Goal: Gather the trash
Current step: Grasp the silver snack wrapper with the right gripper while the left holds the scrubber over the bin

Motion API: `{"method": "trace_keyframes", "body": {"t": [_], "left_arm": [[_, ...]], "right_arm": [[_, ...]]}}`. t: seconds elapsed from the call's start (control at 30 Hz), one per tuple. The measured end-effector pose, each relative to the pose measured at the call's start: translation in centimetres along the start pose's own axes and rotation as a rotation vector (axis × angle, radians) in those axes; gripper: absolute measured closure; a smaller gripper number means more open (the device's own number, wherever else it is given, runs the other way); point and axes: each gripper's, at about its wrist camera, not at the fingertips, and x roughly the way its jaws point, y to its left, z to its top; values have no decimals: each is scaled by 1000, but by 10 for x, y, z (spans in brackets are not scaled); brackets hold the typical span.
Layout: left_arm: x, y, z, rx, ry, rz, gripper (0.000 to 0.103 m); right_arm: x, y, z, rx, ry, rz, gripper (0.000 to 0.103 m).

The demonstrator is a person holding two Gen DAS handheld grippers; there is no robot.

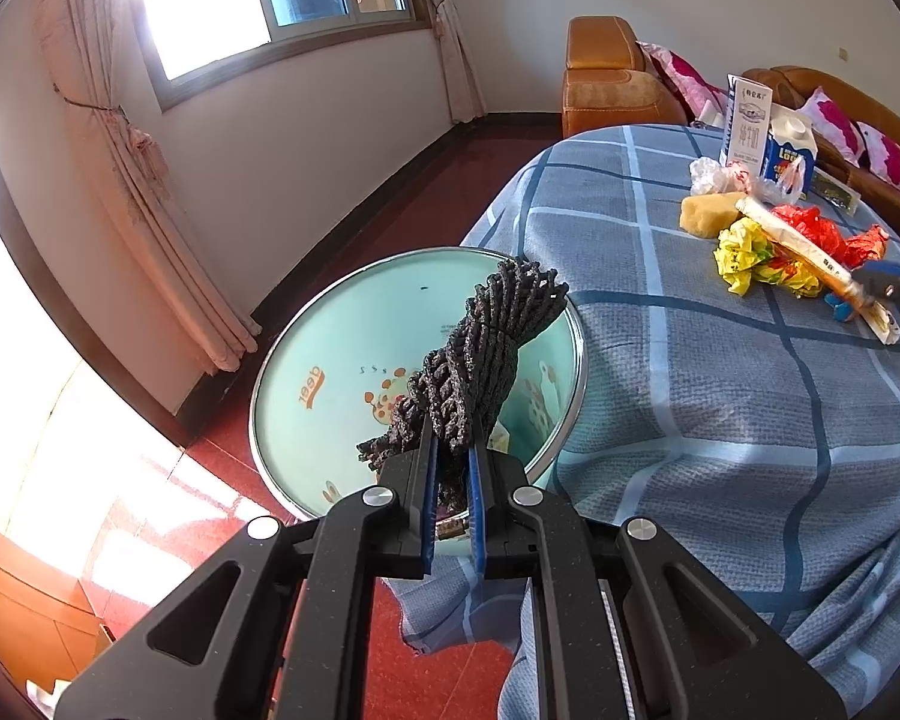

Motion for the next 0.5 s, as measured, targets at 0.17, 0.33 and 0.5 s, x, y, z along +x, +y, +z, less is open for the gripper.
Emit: {"method": "trace_keyframes", "body": {"t": [0.17,0.33,0.5], "left_arm": [[0,3,1,-9,-4,5,95],[0,6,1,-20,-4,6,95],[-2,14,4,-26,-5,56,95]], "right_arm": [[14,-1,-1,-14,23,-11,83],[12,0,-1,-68,11,-26,85],[-2,22,11,-215,-66,-48,86]]}}
